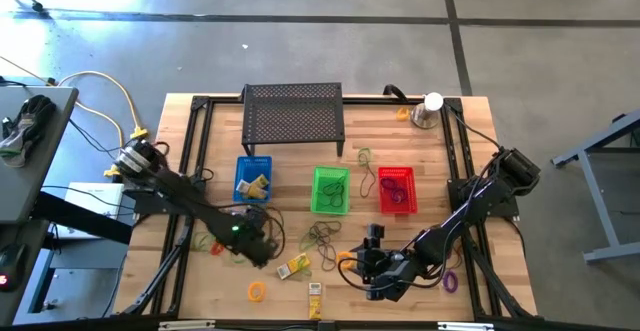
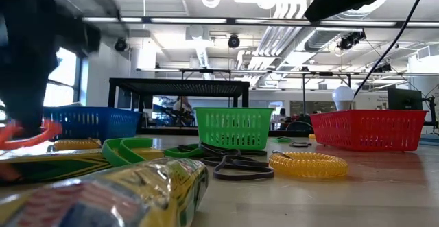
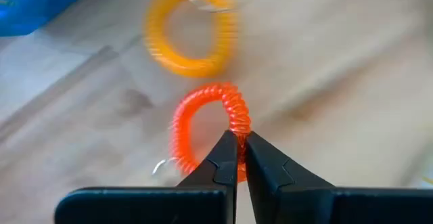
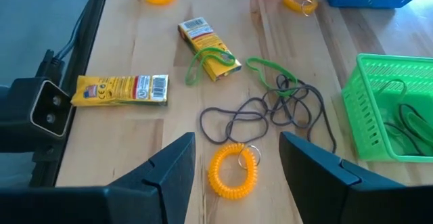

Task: Pick & Place Office Desk Supplies
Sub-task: Put the orange spring keychain into the red bin

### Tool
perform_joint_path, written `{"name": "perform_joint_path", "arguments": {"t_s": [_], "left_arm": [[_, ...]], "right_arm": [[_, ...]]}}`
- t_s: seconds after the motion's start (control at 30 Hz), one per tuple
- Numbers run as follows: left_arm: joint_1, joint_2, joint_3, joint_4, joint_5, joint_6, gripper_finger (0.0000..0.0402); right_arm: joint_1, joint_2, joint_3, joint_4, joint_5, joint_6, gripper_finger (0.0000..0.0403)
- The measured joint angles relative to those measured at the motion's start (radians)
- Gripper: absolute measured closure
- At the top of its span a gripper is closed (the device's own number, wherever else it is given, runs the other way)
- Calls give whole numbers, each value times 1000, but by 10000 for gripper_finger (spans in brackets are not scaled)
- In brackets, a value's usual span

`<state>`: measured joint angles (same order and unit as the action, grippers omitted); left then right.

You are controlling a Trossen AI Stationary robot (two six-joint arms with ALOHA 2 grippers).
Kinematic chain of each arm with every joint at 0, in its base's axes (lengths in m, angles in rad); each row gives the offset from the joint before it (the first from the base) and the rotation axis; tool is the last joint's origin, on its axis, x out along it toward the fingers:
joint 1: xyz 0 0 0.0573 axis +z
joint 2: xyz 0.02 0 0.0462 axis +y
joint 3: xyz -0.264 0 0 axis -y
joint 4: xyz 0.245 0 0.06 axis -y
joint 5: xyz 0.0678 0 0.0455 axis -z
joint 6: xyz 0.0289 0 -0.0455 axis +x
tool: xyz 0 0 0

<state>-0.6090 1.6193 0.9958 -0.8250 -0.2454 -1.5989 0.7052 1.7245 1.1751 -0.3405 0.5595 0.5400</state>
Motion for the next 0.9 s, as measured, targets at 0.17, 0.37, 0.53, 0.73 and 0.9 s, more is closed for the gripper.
{"name": "perform_joint_path", "arguments": {"t_s": [0.17,0.37,0.53,0.73,0.9], "left_arm": [[-62,-44,77,28,-145,61,395],[-76,-53,111,398,-285,387,395],[-75,-16,112,809,-225,716,395],[-41,44,112,997,-117,854,395],[-1,77,112,1041,-61,880,395]], "right_arm": [[0,0,0,0,0,-18,200],[-1,0,0,10,28,-48,200],[-1,0,0,67,74,-88,200],[-4,0,0,258,73,-249,200],[-33,0,0,308,47,-283,200]]}}
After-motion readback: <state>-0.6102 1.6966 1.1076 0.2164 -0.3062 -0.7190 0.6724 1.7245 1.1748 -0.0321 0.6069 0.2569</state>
